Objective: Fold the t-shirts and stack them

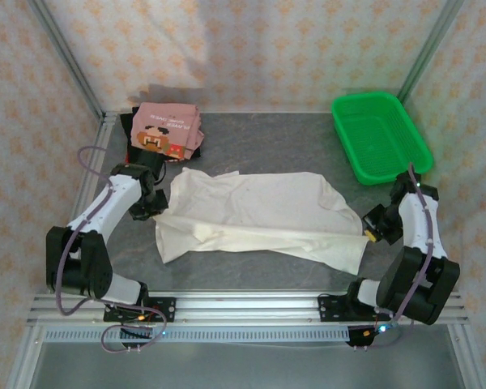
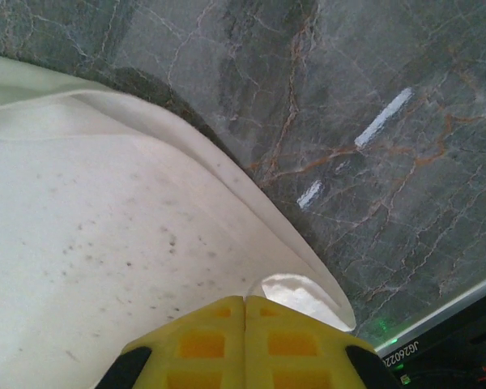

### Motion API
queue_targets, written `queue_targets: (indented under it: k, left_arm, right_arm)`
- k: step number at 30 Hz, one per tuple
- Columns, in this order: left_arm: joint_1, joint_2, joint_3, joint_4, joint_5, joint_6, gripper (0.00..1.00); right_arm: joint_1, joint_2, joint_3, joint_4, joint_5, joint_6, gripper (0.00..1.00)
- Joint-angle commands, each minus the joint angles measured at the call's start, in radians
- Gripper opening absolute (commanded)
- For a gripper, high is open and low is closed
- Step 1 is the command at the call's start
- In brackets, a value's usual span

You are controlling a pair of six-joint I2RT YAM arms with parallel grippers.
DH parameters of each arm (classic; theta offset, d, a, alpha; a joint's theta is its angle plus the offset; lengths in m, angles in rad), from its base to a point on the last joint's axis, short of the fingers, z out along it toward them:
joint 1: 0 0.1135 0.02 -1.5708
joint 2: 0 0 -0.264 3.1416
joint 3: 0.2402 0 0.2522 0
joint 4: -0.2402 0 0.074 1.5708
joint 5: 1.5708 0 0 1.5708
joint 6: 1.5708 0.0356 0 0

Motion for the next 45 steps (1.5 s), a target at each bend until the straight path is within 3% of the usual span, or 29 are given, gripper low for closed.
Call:
queue_targets:
  k: [1,19,34,45]
  left_arm:
    - [-0.019,0.035,0.045,0.015,-0.029,0.043,0.00]
    - [-0.073,0.211,0.211,0.002,-0.035,0.143,0.00]
    - [-0.012,0.123,0.126,0.003,0.002,0.127,0.00]
    - [0.005,0.182,0.208,0.012,0.051,0.191,0.00]
  right_arm:
    - [0.012,0.012,-0.013,0.026,0.051,-0.020,0.00]
    - [0.041,0.068,-0.011,0.074,0.063,-0.012,0.00]
    - [0.198,0.135,0.055,0.025,0.056,-0.012,0.00]
    - [0.204,0.221,0.093,0.045,0.095,-0.038,0.00]
